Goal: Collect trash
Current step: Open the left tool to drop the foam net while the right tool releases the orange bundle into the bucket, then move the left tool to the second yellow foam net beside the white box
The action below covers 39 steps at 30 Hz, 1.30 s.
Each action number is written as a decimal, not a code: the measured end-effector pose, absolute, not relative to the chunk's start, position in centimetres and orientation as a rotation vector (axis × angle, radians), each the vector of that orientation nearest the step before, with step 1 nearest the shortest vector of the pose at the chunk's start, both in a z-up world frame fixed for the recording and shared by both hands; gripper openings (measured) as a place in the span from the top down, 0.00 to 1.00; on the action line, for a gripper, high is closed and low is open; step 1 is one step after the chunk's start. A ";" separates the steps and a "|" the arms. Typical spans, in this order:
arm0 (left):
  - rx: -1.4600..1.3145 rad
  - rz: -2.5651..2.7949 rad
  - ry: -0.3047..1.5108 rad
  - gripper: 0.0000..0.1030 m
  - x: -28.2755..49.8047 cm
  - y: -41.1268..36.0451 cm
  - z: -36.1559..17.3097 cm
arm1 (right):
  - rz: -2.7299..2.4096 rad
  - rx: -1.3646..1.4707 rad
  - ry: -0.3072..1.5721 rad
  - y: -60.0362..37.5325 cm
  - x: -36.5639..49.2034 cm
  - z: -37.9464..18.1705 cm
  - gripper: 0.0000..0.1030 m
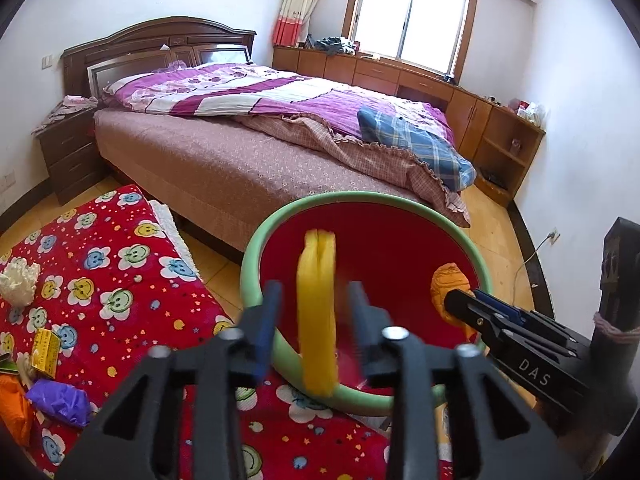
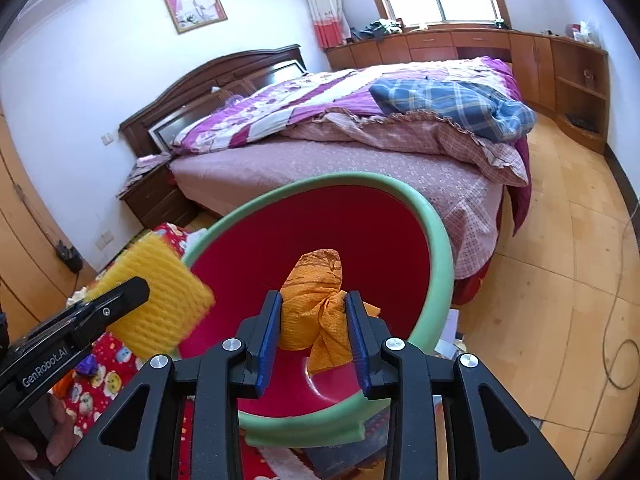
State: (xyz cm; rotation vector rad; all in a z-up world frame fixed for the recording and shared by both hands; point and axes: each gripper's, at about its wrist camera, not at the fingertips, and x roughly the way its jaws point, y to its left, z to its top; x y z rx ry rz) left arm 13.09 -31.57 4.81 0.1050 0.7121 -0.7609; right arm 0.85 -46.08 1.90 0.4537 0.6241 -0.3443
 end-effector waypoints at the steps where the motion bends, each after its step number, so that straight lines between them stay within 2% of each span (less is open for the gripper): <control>1: 0.101 -0.761 0.713 0.61 13.1 -31.6 4.7 | -0.345 0.456 0.627 -46.1 0.8 1.8 0.64; 11: 0.096 -0.722 0.727 0.60 13.0 -30.4 4.6 | -0.335 0.456 0.641 -45.6 1.1 1.7 0.56; 17: 0.068 -0.694 0.743 0.60 12.8 -28.6 5.1 | -0.325 0.460 0.634 -45.0 0.7 2.2 0.44; 21: 0.051 -0.669 0.748 0.60 12.4 -27.4 5.6 | -0.319 0.475 0.622 -44.6 0.3 2.7 0.31; 23: 0.040 -0.654 0.747 0.60 12.0 -26.5 6.0 | -0.317 0.478 0.612 -44.3 -0.1 3.0 0.28; 36: -0.022 -0.519 0.729 0.60 10.2 -19.1 7.5 | -0.253 0.477 0.580 -40.8 -1.4 4.8 0.24; 39: -0.028 -0.486 0.730 0.57 9.8 -17.4 7.7 | -0.234 0.477 0.590 -39.8 -1.4 4.9 0.23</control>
